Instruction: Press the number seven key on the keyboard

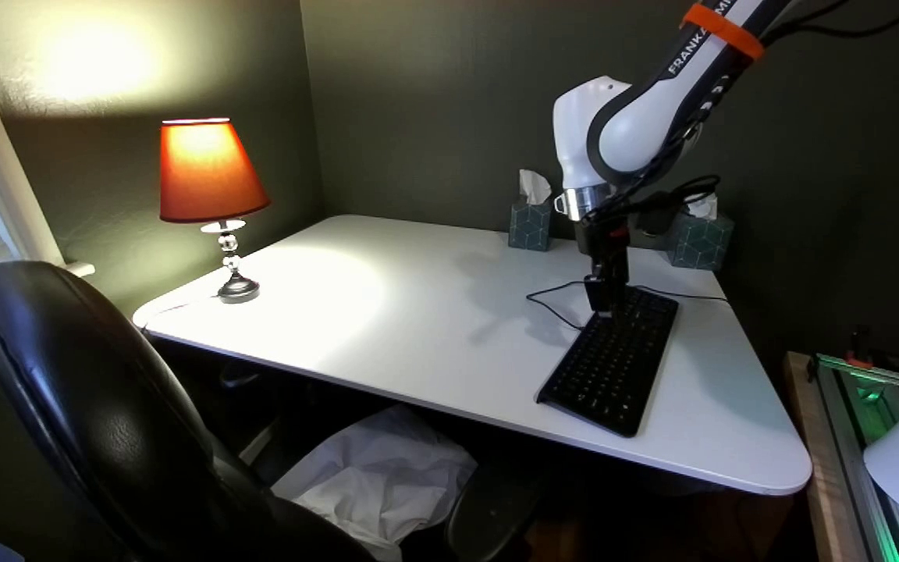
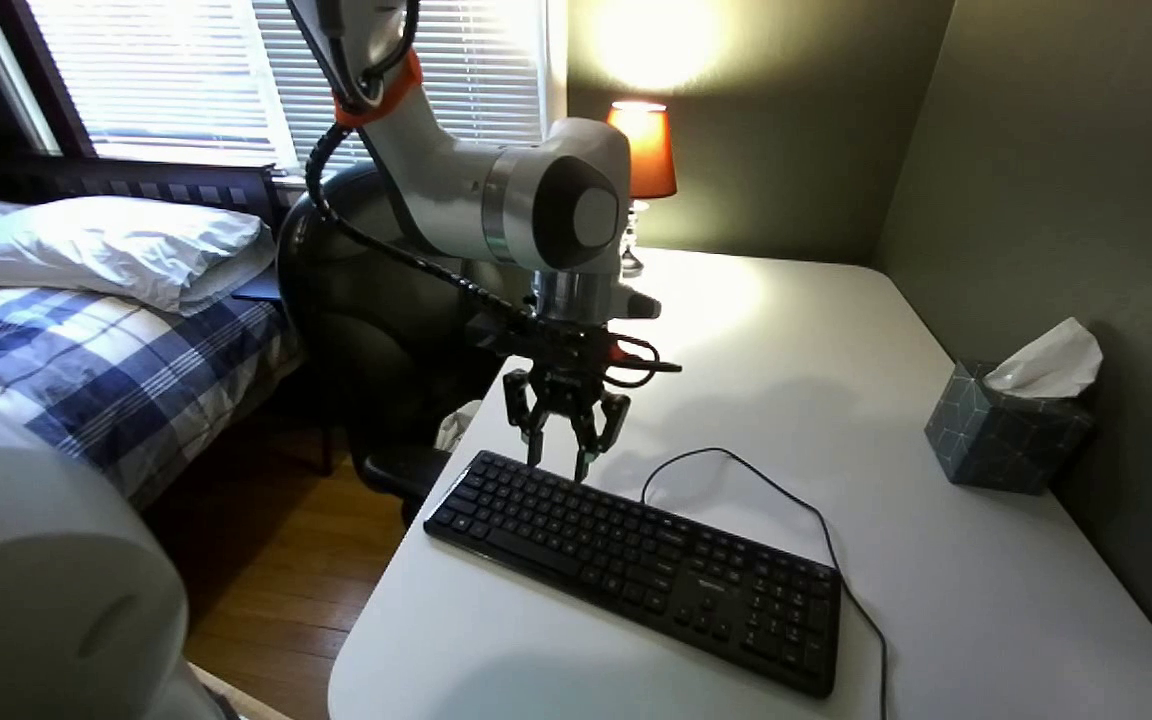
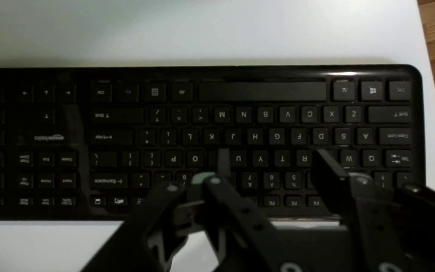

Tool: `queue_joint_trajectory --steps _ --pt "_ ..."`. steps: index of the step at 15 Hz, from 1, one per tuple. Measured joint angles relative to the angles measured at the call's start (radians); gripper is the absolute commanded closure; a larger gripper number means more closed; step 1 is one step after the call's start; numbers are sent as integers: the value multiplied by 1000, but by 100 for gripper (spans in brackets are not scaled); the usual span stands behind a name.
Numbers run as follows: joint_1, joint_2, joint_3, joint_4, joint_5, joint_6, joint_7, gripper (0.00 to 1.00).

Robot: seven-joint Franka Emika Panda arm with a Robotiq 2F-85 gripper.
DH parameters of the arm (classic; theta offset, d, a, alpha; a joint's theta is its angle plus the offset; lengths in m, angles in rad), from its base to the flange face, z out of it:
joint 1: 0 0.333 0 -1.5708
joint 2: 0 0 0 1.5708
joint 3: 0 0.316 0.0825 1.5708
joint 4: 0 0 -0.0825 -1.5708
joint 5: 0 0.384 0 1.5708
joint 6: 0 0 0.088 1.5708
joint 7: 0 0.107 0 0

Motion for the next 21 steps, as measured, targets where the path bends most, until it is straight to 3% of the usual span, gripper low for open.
queue_joint_trajectory --steps 3,4,21 --pt "0 28 0 8 2 2 -4 96" --pt "0 37 0 13 3 2 -7 99" --pt "-9 160 0 113 6 5 -45 100"
